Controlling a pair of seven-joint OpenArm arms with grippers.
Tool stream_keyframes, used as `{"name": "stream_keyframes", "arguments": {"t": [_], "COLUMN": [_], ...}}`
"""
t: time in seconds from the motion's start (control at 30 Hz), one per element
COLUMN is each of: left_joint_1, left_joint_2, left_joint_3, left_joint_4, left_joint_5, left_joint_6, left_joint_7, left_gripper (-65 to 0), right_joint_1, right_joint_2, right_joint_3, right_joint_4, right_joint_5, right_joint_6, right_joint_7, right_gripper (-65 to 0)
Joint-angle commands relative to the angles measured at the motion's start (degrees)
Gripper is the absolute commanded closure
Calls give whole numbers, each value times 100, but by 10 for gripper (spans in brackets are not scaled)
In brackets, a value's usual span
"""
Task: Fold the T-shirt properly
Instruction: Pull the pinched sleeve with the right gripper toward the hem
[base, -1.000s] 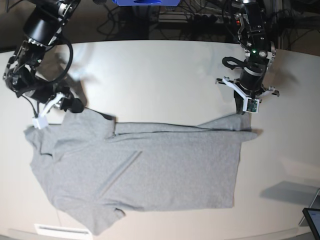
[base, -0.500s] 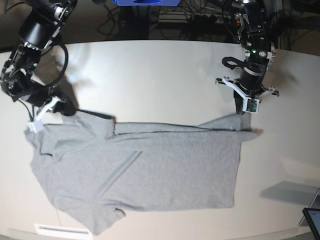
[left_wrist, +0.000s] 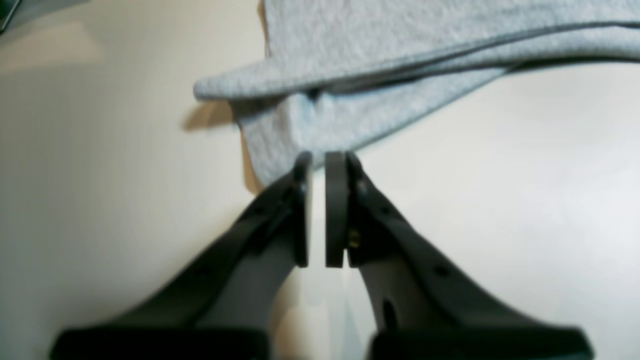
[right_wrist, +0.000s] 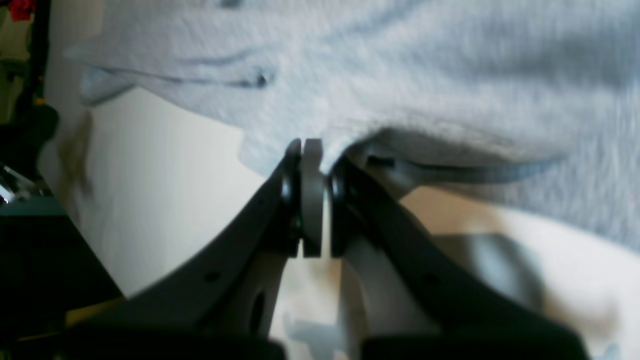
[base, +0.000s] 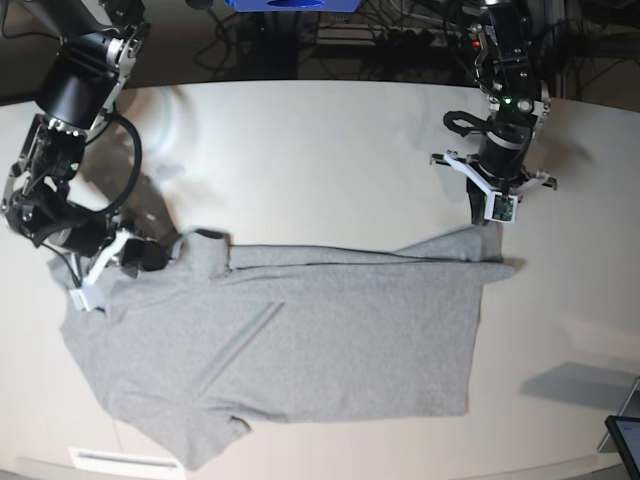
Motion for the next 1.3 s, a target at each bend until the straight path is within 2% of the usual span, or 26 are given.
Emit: {"name": "stream_keyframes", "arguments": {"t": [0.0, 0.17, 0.47, 0.9, 1.1, 1.27], "left_joint_1": [-6, 90, 380, 882, 1040, 1084], "left_joint_2": [-28, -20, -20, -11, -2, 262], "left_joint_3": [-23, -23, -23, -23, -93, -542], "left_joint_4": [129, 138, 384, 560, 568, 630], "left_joint_5": [-17, -17, 0, 18, 18, 27], "left_joint_6": [41, 41, 50, 58, 58, 58], "left_joint_7": [-153, -153, -153, -153, -153, -153], "left_gripper": [-35, -34, -34, -34, -34, -34], "right_joint_1": [245, 667, 1423, 2241, 2478, 2672], "right_joint_2": [84, 84, 128, 586, 700, 700], "right_joint_3": [-51, -394, -781, -2187, -2486, -2513], "right_joint_4": [86, 16, -907, -1980, -2279, -2586], "right_joint_5": [171, 171, 154, 163, 163, 163], "right_joint_6": [17, 17, 17, 17, 17, 17], "right_joint_7": [109, 109, 206, 1375, 1762, 2096], "right_gripper": [0, 0, 0, 0, 0, 0]}}
